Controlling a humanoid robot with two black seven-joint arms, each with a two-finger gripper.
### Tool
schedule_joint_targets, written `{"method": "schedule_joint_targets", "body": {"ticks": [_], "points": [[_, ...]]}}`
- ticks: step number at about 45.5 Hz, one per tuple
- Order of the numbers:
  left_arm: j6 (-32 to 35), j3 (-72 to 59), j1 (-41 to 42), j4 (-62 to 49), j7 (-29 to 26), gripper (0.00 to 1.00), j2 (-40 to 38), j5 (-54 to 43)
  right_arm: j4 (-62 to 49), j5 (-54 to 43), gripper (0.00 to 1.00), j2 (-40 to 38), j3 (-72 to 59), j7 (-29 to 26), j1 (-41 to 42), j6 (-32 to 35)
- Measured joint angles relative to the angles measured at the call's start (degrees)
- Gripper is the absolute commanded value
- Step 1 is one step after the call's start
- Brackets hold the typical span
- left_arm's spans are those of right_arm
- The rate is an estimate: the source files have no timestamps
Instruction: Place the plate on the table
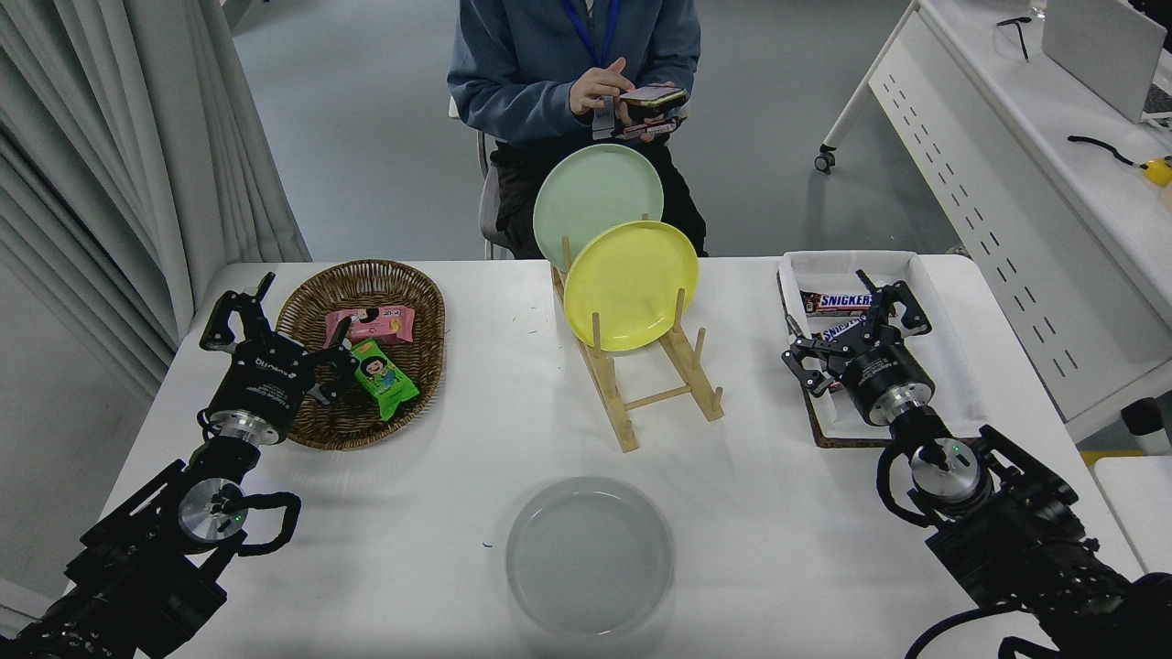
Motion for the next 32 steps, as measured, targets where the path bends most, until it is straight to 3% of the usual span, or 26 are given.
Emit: {"method": "schedule_joint_targets", "body": {"ticks": [32], "points": [[0.0,-0.01,0.0,0.01,0.0,1.0,0.0,0.0,5.19,-3.46,1.0,-0.55,5.44,8.3,-3.25,-1.87]]}}
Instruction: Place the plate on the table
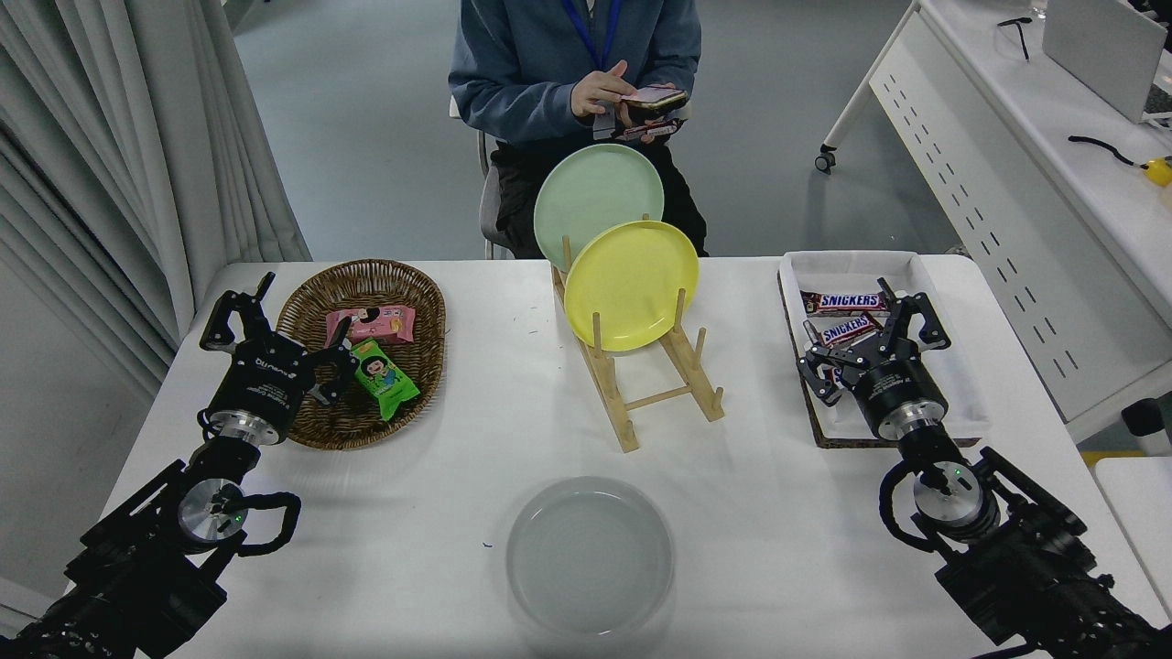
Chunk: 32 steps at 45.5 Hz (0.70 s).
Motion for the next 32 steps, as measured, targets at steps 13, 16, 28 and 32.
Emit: {"method": "schedule_joint_targets", "body": {"ticks": [13,16,28,32], "points": [[0.0,0.0,-0.03,-0.03,0.0,1.0,0.0,0.0,0.0,-0.02,1.0,0.03,-0.16,0.64,0.33,-0.06],[0.0,0.0,-0.03,-0.03,0.0,1.0,0.0,0.0,-0.03,-0.02,1.0,0.03,-0.21,0.69,0.36,-0.06],[0.0,0.0,-0.02,-0.02,0.0,1.0,0.0,0.0,-0.07,-0.02,1.0,-0.16,-0.37,0.75,0.55,-0.05],[0.0,0.0,-0.01,-0.01,0.0,1.0,0.0,0.0,0.09,-0.02,1.0,-0.19,-0.55,0.76,0.51,0.03]]}}
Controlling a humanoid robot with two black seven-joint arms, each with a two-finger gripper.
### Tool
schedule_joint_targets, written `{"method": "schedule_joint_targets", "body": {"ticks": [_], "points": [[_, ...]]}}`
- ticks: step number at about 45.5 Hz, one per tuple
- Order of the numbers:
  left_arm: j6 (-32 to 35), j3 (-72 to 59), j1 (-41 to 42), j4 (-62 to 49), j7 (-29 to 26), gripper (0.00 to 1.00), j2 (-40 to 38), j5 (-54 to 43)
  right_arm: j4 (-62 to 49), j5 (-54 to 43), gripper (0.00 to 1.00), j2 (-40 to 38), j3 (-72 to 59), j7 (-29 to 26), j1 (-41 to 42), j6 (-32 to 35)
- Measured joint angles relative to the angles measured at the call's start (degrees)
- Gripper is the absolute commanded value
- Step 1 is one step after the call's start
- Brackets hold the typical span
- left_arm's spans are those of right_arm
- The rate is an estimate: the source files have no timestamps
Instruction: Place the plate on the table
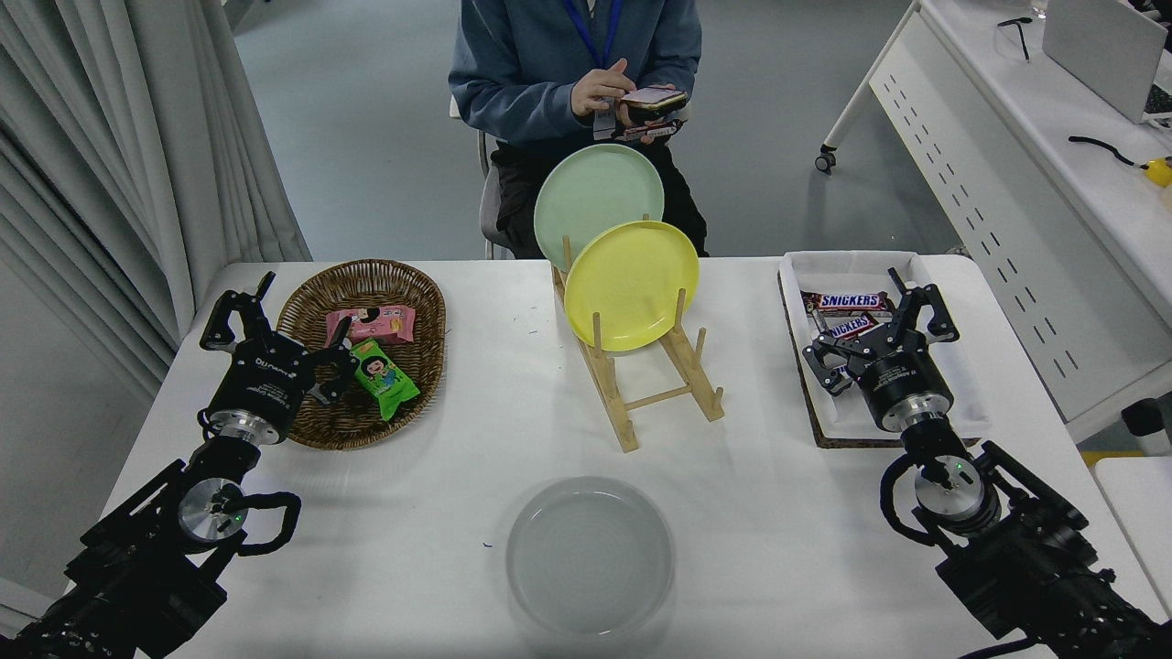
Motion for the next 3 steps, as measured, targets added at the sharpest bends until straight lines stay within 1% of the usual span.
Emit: {"method": "schedule_joint_targets", "body": {"ticks": [3], "points": [[0.0,0.0,0.0,0.0,0.0,1.0,0.0,0.0,0.06,0.0,1.0,-0.05,-0.15,0.01,-0.14,0.03]]}}
